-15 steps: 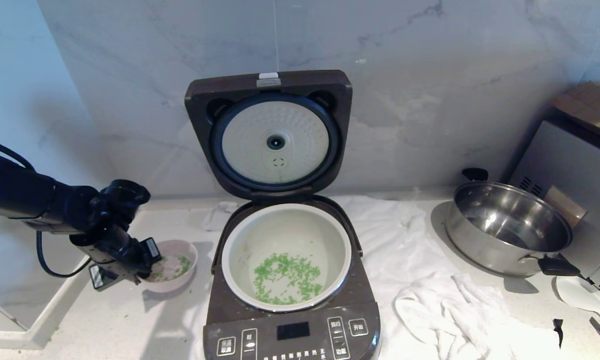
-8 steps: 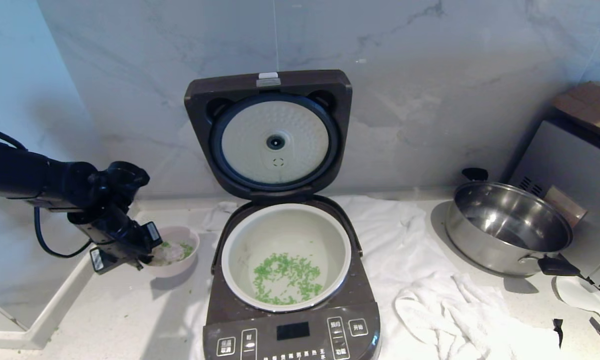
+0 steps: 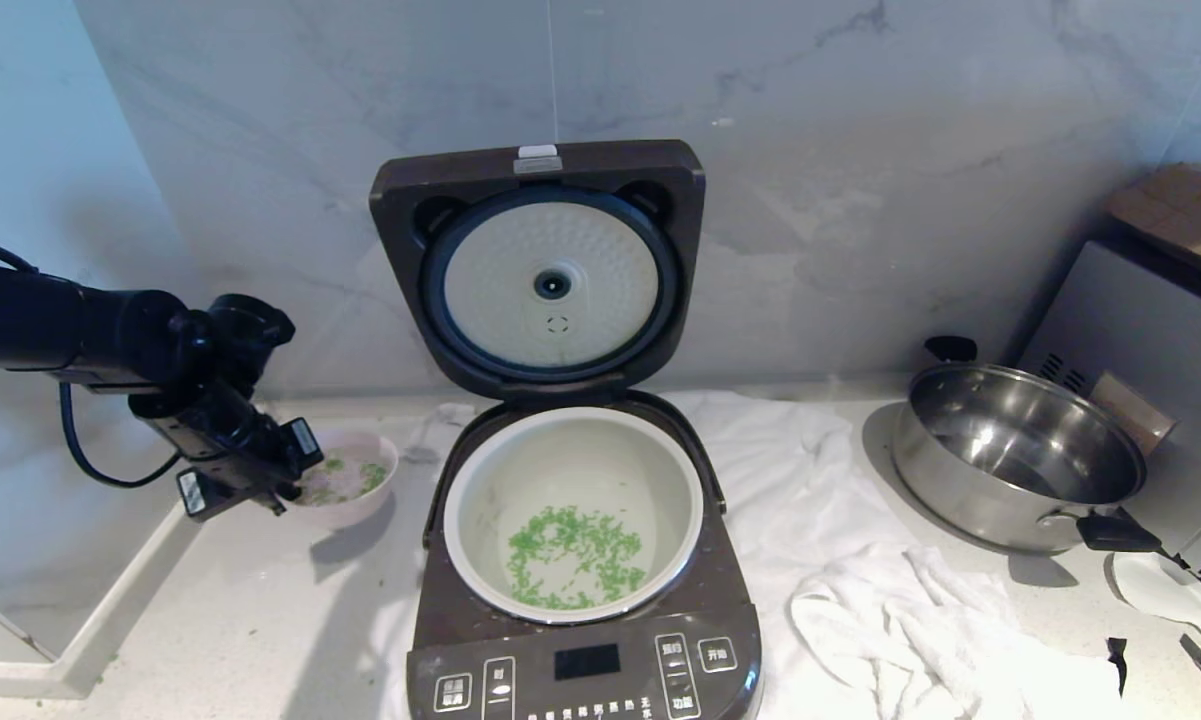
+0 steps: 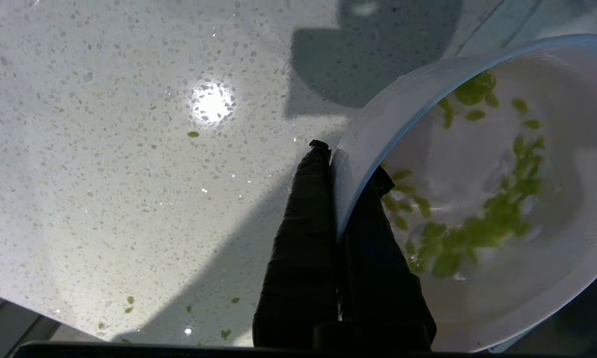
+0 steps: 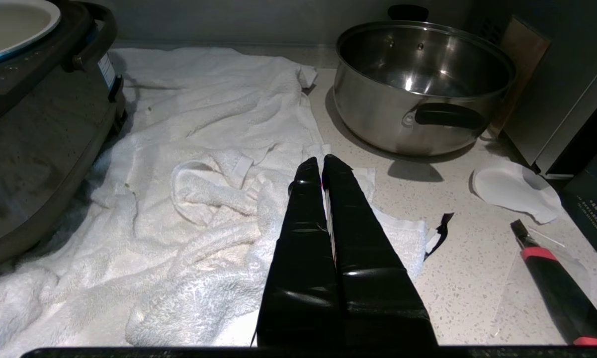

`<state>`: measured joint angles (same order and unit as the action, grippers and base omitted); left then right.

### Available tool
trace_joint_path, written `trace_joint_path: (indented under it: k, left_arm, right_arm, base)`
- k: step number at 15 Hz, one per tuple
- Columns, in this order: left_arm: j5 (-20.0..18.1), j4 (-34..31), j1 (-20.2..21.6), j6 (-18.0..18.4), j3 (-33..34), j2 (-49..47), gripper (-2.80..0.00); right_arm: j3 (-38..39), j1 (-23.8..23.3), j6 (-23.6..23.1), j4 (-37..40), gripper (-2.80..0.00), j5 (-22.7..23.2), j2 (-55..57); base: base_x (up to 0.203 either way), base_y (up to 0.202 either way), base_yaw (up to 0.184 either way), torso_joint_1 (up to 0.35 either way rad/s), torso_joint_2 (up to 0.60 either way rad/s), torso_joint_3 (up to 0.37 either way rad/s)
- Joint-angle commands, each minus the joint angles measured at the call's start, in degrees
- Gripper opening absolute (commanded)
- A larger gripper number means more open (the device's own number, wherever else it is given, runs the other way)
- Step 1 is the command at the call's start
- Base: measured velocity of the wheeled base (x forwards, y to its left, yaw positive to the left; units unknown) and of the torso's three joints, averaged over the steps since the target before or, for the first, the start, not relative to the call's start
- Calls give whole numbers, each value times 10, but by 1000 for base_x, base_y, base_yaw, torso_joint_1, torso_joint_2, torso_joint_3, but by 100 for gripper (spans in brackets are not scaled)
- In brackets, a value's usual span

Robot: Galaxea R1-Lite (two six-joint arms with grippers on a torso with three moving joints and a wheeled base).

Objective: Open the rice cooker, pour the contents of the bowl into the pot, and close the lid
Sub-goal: Pour the water from the bowl into the rice cooker

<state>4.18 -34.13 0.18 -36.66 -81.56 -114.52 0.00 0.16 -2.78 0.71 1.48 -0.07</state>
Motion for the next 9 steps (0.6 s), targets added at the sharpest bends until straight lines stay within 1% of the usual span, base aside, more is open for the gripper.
trace_joint_path:
  k: [1, 4, 8, 9]
  left_arm:
    - [0, -15, 0, -3, -20, 2, -280]
    - [-3, -46, 1, -5, -54, 1, -280]
    - [-4, -52, 4, -5, -56, 6, -280]
    - [-12, -52, 5, -5, -55, 8, -280]
  right_arm:
    - [0, 0, 0, 0, -280, 0, 1]
    - [0, 0, 0, 0, -280, 0, 1]
    - [0, 0, 0, 0, -280, 0, 1]
    - [0, 0, 0, 0, -280, 0, 1]
  base:
    - [0, 0, 0, 0, 0, 0]
    - [0, 0, 0, 0, 0, 0]
    - [0, 0, 0, 0, 0, 0]
    - [0, 0, 0, 0, 0, 0]
